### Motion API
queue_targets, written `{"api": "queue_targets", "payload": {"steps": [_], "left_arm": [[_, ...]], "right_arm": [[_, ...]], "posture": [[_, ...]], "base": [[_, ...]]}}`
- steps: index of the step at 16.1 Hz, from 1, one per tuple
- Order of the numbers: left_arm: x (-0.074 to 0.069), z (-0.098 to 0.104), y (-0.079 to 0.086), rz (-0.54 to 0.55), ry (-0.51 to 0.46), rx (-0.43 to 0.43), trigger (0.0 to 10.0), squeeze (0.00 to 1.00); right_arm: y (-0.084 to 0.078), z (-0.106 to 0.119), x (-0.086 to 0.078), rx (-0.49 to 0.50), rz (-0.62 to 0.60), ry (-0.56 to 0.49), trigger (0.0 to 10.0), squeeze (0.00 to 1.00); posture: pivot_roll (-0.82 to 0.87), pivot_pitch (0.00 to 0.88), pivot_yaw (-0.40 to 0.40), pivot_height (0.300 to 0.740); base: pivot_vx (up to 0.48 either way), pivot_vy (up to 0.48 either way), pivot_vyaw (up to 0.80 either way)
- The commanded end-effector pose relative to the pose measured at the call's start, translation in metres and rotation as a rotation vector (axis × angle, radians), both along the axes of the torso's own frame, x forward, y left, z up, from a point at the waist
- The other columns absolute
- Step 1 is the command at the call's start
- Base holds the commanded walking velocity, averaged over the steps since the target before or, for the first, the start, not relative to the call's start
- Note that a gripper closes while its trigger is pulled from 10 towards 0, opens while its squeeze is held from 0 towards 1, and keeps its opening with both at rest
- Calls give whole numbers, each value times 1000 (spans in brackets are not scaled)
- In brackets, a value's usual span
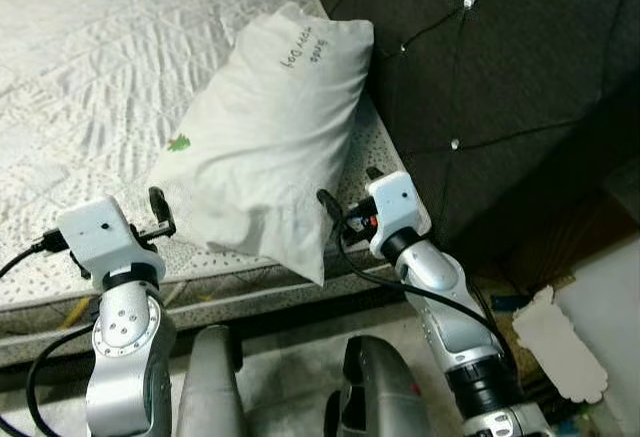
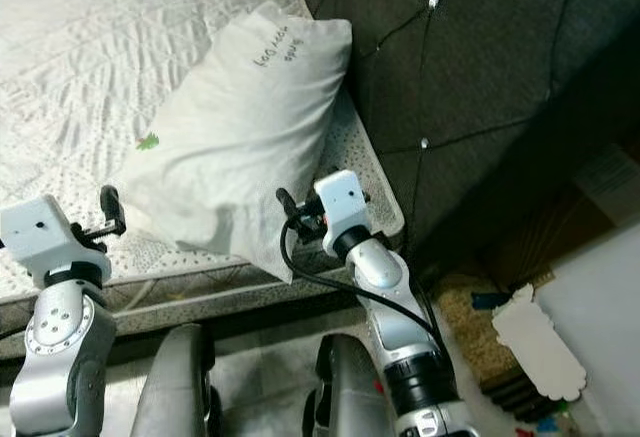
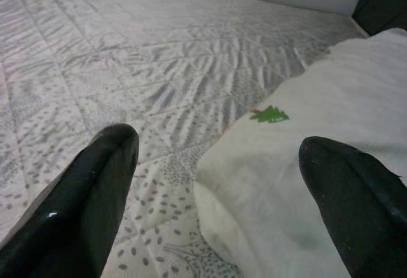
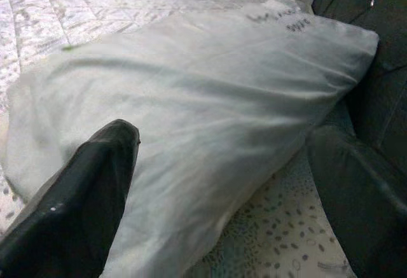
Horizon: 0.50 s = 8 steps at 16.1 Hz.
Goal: Clean up the room
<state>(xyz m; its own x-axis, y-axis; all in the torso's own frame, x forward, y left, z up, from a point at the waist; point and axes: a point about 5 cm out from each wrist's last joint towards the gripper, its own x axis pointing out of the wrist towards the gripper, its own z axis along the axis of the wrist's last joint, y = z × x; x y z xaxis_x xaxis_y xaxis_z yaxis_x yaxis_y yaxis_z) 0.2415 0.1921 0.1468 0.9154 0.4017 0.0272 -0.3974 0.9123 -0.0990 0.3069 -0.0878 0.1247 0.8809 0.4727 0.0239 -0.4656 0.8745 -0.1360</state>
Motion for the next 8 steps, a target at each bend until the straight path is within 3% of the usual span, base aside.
{"api": "queue_targets", "payload": {"steps": [1, 6, 8], "left_arm": [[1, -3, -3, 2, 10, -8, 10000, 0], [2, -3, 0, 12, 16, -10, 10000, 0], [2, -4, 1, 17, 23, -8, 10000, 0]], "right_arm": [[-4, -5, 1, -8, -5, 20, 10000, 0], [-4, -9, 3, -64, -2, 29, 10000, 0], [-4, -6, 4, -68, 5, -4, 10000, 0]], "posture": [[85, 152, -91, 556], [84, 151, -92, 536], [83, 151, -94, 536]], "base": [[0, 0, 0], [0, 0, 0], [0, 0, 738]]}}
